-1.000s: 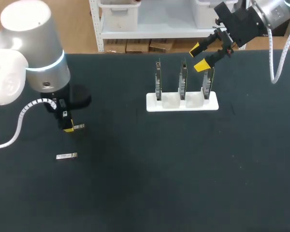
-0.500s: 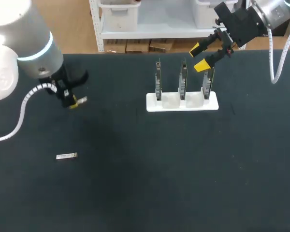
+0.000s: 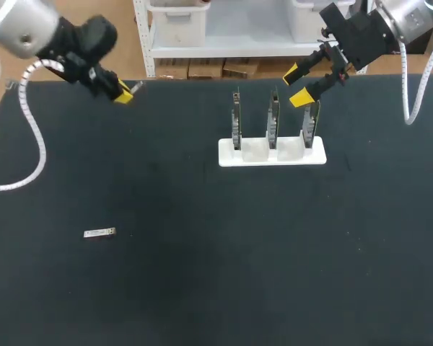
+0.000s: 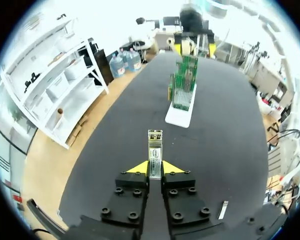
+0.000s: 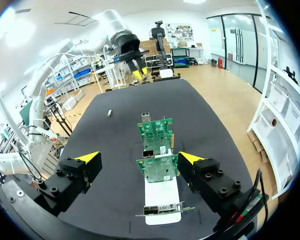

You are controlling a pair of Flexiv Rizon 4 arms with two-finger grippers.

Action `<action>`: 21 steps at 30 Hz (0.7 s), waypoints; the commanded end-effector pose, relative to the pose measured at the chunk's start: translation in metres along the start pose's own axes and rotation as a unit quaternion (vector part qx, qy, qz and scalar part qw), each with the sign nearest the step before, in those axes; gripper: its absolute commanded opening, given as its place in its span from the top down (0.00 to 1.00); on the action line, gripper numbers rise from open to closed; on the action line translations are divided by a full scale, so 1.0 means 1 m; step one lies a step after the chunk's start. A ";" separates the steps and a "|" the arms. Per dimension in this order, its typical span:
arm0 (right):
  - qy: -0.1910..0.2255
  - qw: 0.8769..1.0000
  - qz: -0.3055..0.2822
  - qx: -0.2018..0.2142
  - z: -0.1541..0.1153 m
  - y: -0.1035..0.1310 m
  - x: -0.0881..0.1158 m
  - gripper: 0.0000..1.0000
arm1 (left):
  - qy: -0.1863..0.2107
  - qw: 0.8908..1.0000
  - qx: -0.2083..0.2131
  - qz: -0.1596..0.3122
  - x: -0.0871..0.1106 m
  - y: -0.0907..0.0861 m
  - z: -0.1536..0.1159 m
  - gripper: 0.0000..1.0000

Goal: Pick up the optical module with the left hand, and insert it into the network port with the right hand.

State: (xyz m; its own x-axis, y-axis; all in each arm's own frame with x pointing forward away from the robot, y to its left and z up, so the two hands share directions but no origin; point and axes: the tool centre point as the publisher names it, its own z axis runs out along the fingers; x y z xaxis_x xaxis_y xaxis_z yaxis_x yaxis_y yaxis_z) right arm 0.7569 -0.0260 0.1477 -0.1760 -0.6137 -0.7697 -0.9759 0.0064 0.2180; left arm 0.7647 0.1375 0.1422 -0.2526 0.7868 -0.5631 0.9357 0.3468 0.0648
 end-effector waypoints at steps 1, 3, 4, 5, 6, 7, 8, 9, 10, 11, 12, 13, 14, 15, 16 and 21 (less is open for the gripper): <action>0.000 1.000 0.000 -0.001 0.000 -0.001 0.000 0.00 | -0.033 0.999 0.007 0.003 0.008 0.002 -0.004 1.00; 0.000 1.000 0.000 -0.001 0.000 -0.001 0.000 0.00 | -0.033 0.999 0.007 0.003 0.008 0.002 -0.004 1.00; 0.000 1.000 0.000 -0.001 0.000 -0.001 0.000 0.00 | -0.033 0.999 0.007 0.003 0.008 0.002 -0.004 1.00; 0.000 1.000 0.000 -0.001 0.000 -0.001 0.000 0.00 | -0.033 0.999 0.007 0.003 0.008 0.002 -0.004 1.00; 0.000 1.000 0.000 -0.001 0.000 -0.001 0.000 0.00 | -0.033 0.999 0.007 0.003 0.008 0.002 -0.004 1.00; 0.000 1.000 0.000 -0.001 0.000 -0.001 0.000 0.00 | -0.033 0.999 0.007 0.003 0.008 0.002 -0.004 1.00; 0.000 1.000 0.000 -0.001 0.000 -0.001 0.000 0.00 | -0.033 0.999 0.007 0.003 0.008 0.002 -0.004 1.00; 0.000 1.000 0.000 -0.001 0.000 -0.001 0.000 0.00 | -0.033 0.999 0.007 0.003 0.008 0.002 -0.004 1.00; 0.000 1.000 0.000 -0.001 0.000 -0.001 0.000 0.00 | -0.033 0.999 0.007 0.003 0.008 0.002 -0.004 1.00; 0.000 1.000 0.000 -0.001 0.000 -0.001 0.000 0.00 | -0.033 0.999 0.007 0.003 0.008 0.002 -0.004 1.00; 0.000 1.000 0.000 -0.001 0.000 -0.001 0.000 0.00 | -0.033 0.999 0.007 0.003 0.008 0.002 -0.004 1.00; 0.000 1.000 0.000 -0.001 0.000 -0.001 0.000 0.00 | -0.033 0.999 0.007 0.003 0.008 0.002 -0.004 1.00; 0.000 1.000 0.000 -0.001 0.000 -0.001 0.000 0.00 | -0.033 0.999 0.007 0.003 0.008 0.002 -0.004 1.00; 0.000 1.000 0.000 -0.001 0.000 -0.001 0.000 0.00 | -0.038 0.999 0.010 0.000 0.010 0.001 -0.004 1.00; 0.000 1.000 0.000 -0.001 0.000 -0.001 0.000 0.00 | -0.045 0.999 0.012 0.002 0.008 0.001 -0.003 1.00; 0.000 1.000 0.000 -0.001 0.000 -0.001 0.000 0.00 | -0.103 0.993 0.024 0.042 -0.038 0.001 0.001 1.00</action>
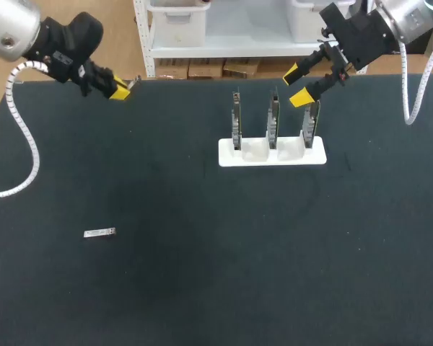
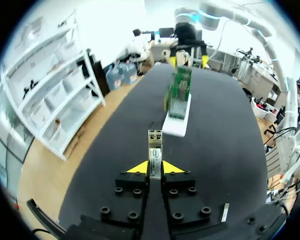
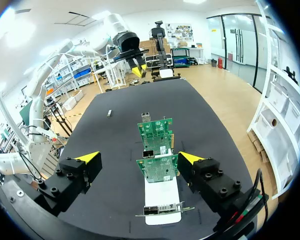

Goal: Pick up the optical module with the left hand, and insert it into the network port with the right hand.

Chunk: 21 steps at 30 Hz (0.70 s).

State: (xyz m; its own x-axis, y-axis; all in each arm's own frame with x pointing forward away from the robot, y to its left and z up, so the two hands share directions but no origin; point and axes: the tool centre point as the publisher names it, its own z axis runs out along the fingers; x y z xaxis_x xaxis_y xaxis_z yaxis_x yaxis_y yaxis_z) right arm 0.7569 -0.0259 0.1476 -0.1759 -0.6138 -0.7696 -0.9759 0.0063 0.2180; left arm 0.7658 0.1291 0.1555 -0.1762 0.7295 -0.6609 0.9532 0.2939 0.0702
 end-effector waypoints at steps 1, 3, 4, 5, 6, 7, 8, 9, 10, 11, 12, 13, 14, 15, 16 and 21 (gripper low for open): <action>0.000 1.000 0.000 -0.001 0.000 -0.001 0.000 0.00 | -0.056 0.998 0.017 0.020 -0.034 0.004 0.013 1.00; 0.000 1.000 0.000 -0.001 0.000 -0.001 0.000 0.00 | -0.088 0.995 0.032 0.032 -0.057 0.005 0.018 1.00; 0.000 1.000 0.000 -0.001 0.000 -0.001 0.000 0.00 | -0.102 0.993 0.036 0.040 -0.069 0.004 0.021 1.00; 0.000 1.000 0.000 -0.001 0.000 -0.001 0.000 0.00 | -0.117 0.991 0.043 0.051 -0.082 0.003 0.023 1.00; 0.000 1.000 0.000 -0.001 0.000 -0.001 0.000 0.00 | -0.128 0.988 0.052 0.065 -0.094 0.001 0.025 1.00; 0.000 1.000 0.000 -0.001 0.000 -0.001 0.000 0.00 | -0.137 0.986 0.063 0.072 -0.104 0.000 0.027 1.00; 0.000 1.000 0.000 -0.001 0.000 -0.001 0.000 0.00 | -0.152 0.983 0.077 0.072 -0.113 -0.001 0.029 1.00; 0.000 1.000 0.000 -0.001 0.000 -0.001 0.000 0.00 | -0.167 0.980 0.087 0.070 -0.121 -0.001 0.031 1.00; 0.000 1.000 0.000 -0.001 0.000 -0.001 0.000 0.00 | -0.179 0.977 0.097 0.066 -0.127 -0.001 0.032 1.00; 0.000 1.000 0.000 -0.001 0.000 -0.001 0.000 0.00 | -0.191 0.974 0.107 0.063 -0.133 -0.002 0.033 1.00; 0.000 1.000 0.000 -0.001 0.000 -0.001 0.000 0.00 | -0.201 0.971 0.114 0.061 -0.137 -0.002 0.034 1.00; 0.000 1.000 0.000 -0.001 0.000 -0.001 0.000 0.00 | -0.207 0.969 0.120 0.058 -0.139 -0.003 0.035 1.00; 0.000 1.000 0.000 -0.001 0.000 -0.001 0.000 0.00 | -0.214 0.967 0.126 0.054 -0.140 -0.004 0.035 1.00; 0.000 1.000 0.000 -0.001 0.000 -0.001 0.000 0.00 | -0.222 0.965 0.128 0.055 -0.141 -0.004 0.036 1.00; 0.000 1.000 0.000 -0.001 0.000 -0.001 0.000 0.00 | -0.225 0.964 0.129 0.057 -0.139 -0.005 0.036 1.00; 0.000 1.000 0.000 -0.001 0.000 -0.001 0.000 0.00 | -0.225 0.964 0.129 0.057 -0.139 -0.005 0.036 1.00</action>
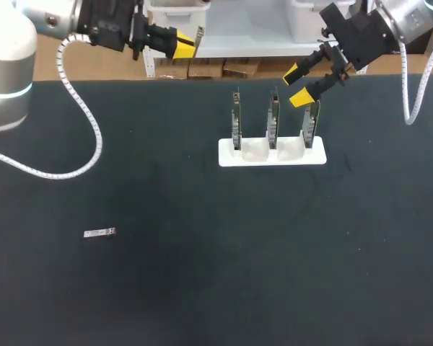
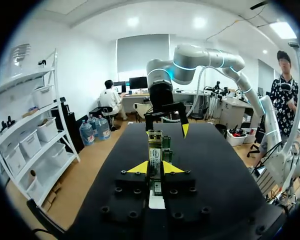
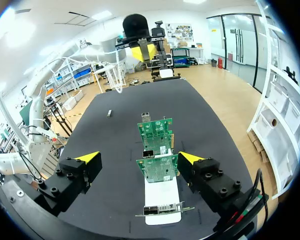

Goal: Pick up the optical module with the left hand, and insert it into the network port with the right hand.

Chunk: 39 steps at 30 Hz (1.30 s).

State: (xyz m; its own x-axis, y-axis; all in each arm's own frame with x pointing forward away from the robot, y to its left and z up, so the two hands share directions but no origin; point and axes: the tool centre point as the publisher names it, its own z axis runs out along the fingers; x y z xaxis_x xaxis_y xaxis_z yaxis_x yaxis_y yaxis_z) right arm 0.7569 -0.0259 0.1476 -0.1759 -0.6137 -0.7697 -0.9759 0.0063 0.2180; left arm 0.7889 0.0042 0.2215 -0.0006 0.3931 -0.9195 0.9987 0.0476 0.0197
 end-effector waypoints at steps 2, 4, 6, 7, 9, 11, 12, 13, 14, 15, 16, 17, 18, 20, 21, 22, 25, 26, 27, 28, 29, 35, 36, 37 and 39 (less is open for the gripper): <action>0.000 1.000 0.000 -0.001 0.000 -0.001 0.000 0.00 | -0.002 1.000 0.014 0.001 0.001 0.005 0.001 1.00; 0.000 1.000 0.000 -0.001 0.000 -0.001 0.000 0.00 | -0.002 1.000 0.014 0.001 0.001 0.005 0.001 1.00; 0.000 1.000 0.000 -0.001 0.000 -0.001 0.000 0.00 | -0.002 1.000 0.014 0.001 0.001 0.005 0.001 1.00; 0.000 1.000 0.000 -0.001 0.000 -0.001 0.000 0.00 | -0.002 1.000 0.014 0.001 0.001 0.005 0.001 1.00; 0.000 1.000 0.000 -0.001 0.000 -0.001 0.000 0.00 | -0.002 1.000 0.014 0.001 0.001 0.005 0.001 1.00; 0.000 1.000 0.000 -0.001 0.000 -0.001 0.000 0.00 | 0.015 1.000 -0.001 -0.013 0.012 0.003 -0.008 1.00; 0.000 1.000 0.000 -0.001 0.000 -0.001 0.000 0.00 | 0.012 1.000 -0.009 -0.017 0.014 0.002 -0.010 1.00; 0.000 1.000 0.000 -0.001 0.000 -0.001 0.000 0.00 | 0.010 1.000 -0.015 -0.020 0.015 0.001 -0.011 1.00; 0.000 1.000 0.000 -0.001 0.000 -0.001 0.000 0.00 | 0.002 1.000 -0.020 -0.019 0.014 0.001 -0.011 1.00; 0.000 1.000 0.000 -0.001 0.000 -0.001 0.000 0.00 | -0.008 1.000 -0.021 -0.017 0.012 0.000 -0.010 1.00; 0.000 1.000 0.000 -0.001 0.000 -0.001 0.000 0.00 | -0.021 0.999 -0.020 -0.014 0.008 -0.002 -0.005 1.00; 0.000 1.000 0.000 -0.001 0.000 -0.001 0.000 0.00 | -0.029 0.999 -0.018 -0.014 0.005 -0.003 0.000 1.00; 0.000 1.000 0.000 -0.001 0.000 -0.001 0.000 0.00 | -0.035 0.999 -0.016 -0.012 0.003 -0.004 0.003 1.00; 0.000 1.000 0.000 -0.001 0.000 -0.001 0.000 0.00 | -0.053 0.999 -0.007 -0.010 -0.003 -0.008 0.016 1.00; 0.000 1.000 0.000 -0.001 0.000 -0.001 0.000 0.00 | -0.055 0.998 -0.001 -0.006 -0.006 -0.011 0.022 1.00; 0.000 1.000 0.000 -0.001 0.000 -0.001 0.000 0.00 | -0.058 0.998 0.004 -0.006 -0.007 -0.012 0.026 1.00; 0.000 1.000 0.000 -0.001 0.000 -0.001 0.000 0.00 | -0.066 0.998 0.023 0.005 -0.015 -0.020 0.040 1.00; 0.000 1.000 0.000 -0.001 0.000 -0.001 0.000 0.00 | -0.069 0.997 0.024 0.007 -0.017 -0.020 0.043 1.00; 0.000 1.000 0.000 -0.001 0.000 -0.001 0.000 0.00 | -0.070 0.997 0.022 0.013 -0.020 -0.020 0.045 1.00; 0.000 1.000 0.000 -0.001 0.000 -0.001 0.000 0.00 | -0.067 0.998 0.018 0.014 -0.021 -0.020 0.048 1.00; 0.000 1.000 0.000 -0.001 0.000 -0.001 0.000 0.00 | -0.065 0.998 0.017 0.013 -0.023 -0.021 0.050 1.00; 0.000 1.000 0.000 -0.001 0.000 -0.001 0.000 0.00 | -0.072 0.997 0.016 0.008 -0.027 -0.028 0.068 1.00; 0.000 1.000 0.000 -0.001 0.000 -0.001 0.000 0.00 | -0.075 0.997 0.016 0.005 -0.027 -0.028 0.070 1.00; 0.000 1.000 0.000 -0.001 0.000 -0.001 0.000 0.00 | -0.076 0.997 0.015 -0.001 -0.026 -0.029 0.072 1.00; 0.000 1.000 0.000 -0.001 0.000 -0.001 0.000 0.00 | -0.078 0.997 0.016 -0.008 -0.023 -0.030 0.077 1.00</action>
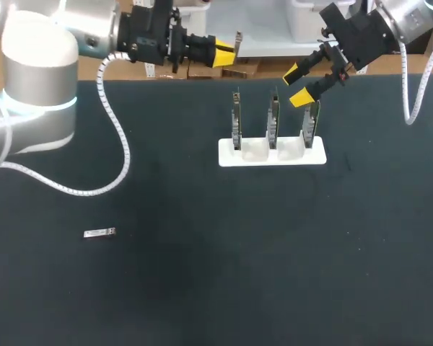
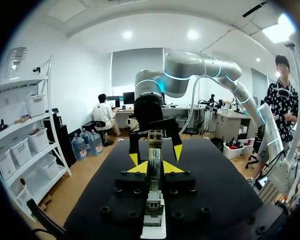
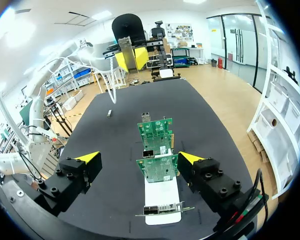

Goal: Pick up the optical module with the left hand, and insert it into the network port with the right hand.

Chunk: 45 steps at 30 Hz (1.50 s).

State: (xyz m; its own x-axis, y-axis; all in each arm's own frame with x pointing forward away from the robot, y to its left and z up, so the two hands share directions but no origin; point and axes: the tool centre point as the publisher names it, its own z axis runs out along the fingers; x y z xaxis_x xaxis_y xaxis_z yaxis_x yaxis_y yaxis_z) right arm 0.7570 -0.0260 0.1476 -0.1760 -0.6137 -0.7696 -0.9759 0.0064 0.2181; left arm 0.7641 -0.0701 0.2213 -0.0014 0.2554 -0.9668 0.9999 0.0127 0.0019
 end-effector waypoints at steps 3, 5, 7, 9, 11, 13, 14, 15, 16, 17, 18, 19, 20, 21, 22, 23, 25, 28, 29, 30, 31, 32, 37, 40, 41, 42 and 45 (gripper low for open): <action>0.000 1.000 0.000 -0.001 0.000 -0.001 0.000 0.00 | 0.000 1.000 -0.003 0.000 0.015 -0.002 0.016 1.00; 0.000 1.000 0.000 -0.001 0.000 -0.001 0.000 0.00 | -0.002 1.000 -0.006 -0.017 0.023 0.000 0.020 1.00; 0.000 1.000 0.000 -0.001 0.000 -0.001 0.000 0.00 | -0.008 1.000 -0.006 -0.030 0.026 0.003 0.022 1.00; 0.000 1.000 0.000 -0.001 0.000 -0.001 0.000 0.00 | -0.016 0.999 -0.002 -0.035 0.025 0.003 0.024 1.00; 0.000 1.000 0.000 -0.001 0.000 -0.001 0.000 0.00 | -0.016 0.999 0.003 -0.033 0.023 0.002 0.026 1.00; 0.000 1.000 0.000 -0.001 0.000 -0.001 0.000 0.00 | -0.018 0.999 0.009 -0.034 0.023 0.001 0.029 1.00; 0.000 1.000 0.000 -0.001 0.000 -0.001 0.000 0.00 | -0.019 0.999 0.012 -0.034 0.023 0.001 0.030 1.00; 0.000 1.000 0.000 -0.001 0.000 -0.001 0.000 0.00 | -0.025 0.999 0.016 -0.034 0.023 0.001 0.031 1.00; 0.000 1.000 0.000 -0.001 0.000 -0.001 0.000 0.00 | -0.027 0.999 0.017 -0.034 0.023 0.001 0.032 1.00; 0.000 1.000 0.000 -0.001 0.000 -0.001 0.000 0.00 | -0.029 0.999 0.018 -0.032 0.023 0.002 0.033 1.00; 0.000 1.000 0.000 -0.001 0.000 -0.001 0.000 0.00 | -0.032 0.999 0.019 -0.027 0.022 0.002 0.034 1.00; 0.000 1.000 0.000 -0.001 0.000 -0.001 0.000 0.00 | -0.033 0.999 0.020 -0.025 0.021 0.002 0.036 1.00; 0.000 1.000 0.000 -0.001 0.000 -0.001 0.000 0.00 | -0.033 0.999 0.020 -0.024 0.020 0.002 0.038 1.00; 0.000 1.000 0.000 -0.001 0.000 -0.001 0.000 0.00 | -0.033 0.999 0.022 -0.022 0.020 0.002 0.040 1.00; 0.000 1.000 0.000 -0.001 0.000 -0.001 0.000 0.00 | -0.032 0.999 0.023 -0.021 0.020 0.002 0.042 1.00; 0.000 1.000 0.000 -0.001 0.000 -0.001 0.000 0.00 | -0.032 0.999 0.025 -0.019 0.020 0.002 0.045 1.00; 0.000 1.000 0.000 -0.001 0.000 -0.001 0.000 0.00 | -0.032 0.999 0.029 -0.019 0.021 0.003 0.049 1.00; 0.000 1.000 0.000 -0.001 0.000 -0.001 0.000 0.00 | -0.031 0.999 0.032 -0.020 0.021 0.003 0.055 1.00; 0.000 1.000 0.000 -0.001 0.000 -0.001 0.000 0.00 | -0.031 0.999 0.033 -0.020 0.021 0.003 0.057 1.00; 0.000 1.000 0.000 -0.001 0.000 -0.001 0.000 0.00 | -0.030 0.999 0.034 -0.021 0.020 0.003 0.058 1.00; 0.000 1.000 0.000 -0.001 0.000 -0.001 0.000 0.00 | -0.029 0.999 0.036 -0.023 0.021 0.003 0.060 1.00; 0.000 1.000 0.000 -0.001 0.000 -0.001 0.000 0.00 | -0.026 0.999 0.037 -0.025 0.022 0.002 0.061 1.00; 0.000 1.000 0.000 -0.001 0.000 -0.001 0.000 0.00 | -0.030 0.998 0.041 -0.046 0.028 0.003 0.065 1.00; 0.000 1.000 0.000 -0.001 0.000 -0.001 0.000 0.00 | -0.032 0.997 0.041 -0.054 0.029 0.004 0.067 1.00; 0.000 1.000 0.000 -0.001 0.000 -0.001 0.000 0.00 | -0.032 0.997 0.042 -0.056 0.030 0.004 0.068 1.00; 0.000 1.000 0.000 -0.001 0.000 -0.001 0.000 0.00 | -0.031 0.997 0.044 -0.057 0.031 0.004 0.069 1.00; 0.000 1.000 0.000 -0.001 0.000 -0.001 0.000 0.00 | -0.027 0.997 0.045 -0.063 0.033 0.004 0.071 1.00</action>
State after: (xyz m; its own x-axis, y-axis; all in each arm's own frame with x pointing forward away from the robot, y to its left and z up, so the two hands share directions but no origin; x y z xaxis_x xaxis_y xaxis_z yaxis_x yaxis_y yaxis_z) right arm 0.7570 -0.0260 0.1476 -0.1759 -0.6138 -0.7696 -0.9759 0.0063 0.2180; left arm 0.7642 -0.1273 0.1722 -0.1304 0.2026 -0.9705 0.9894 -0.0362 -0.1405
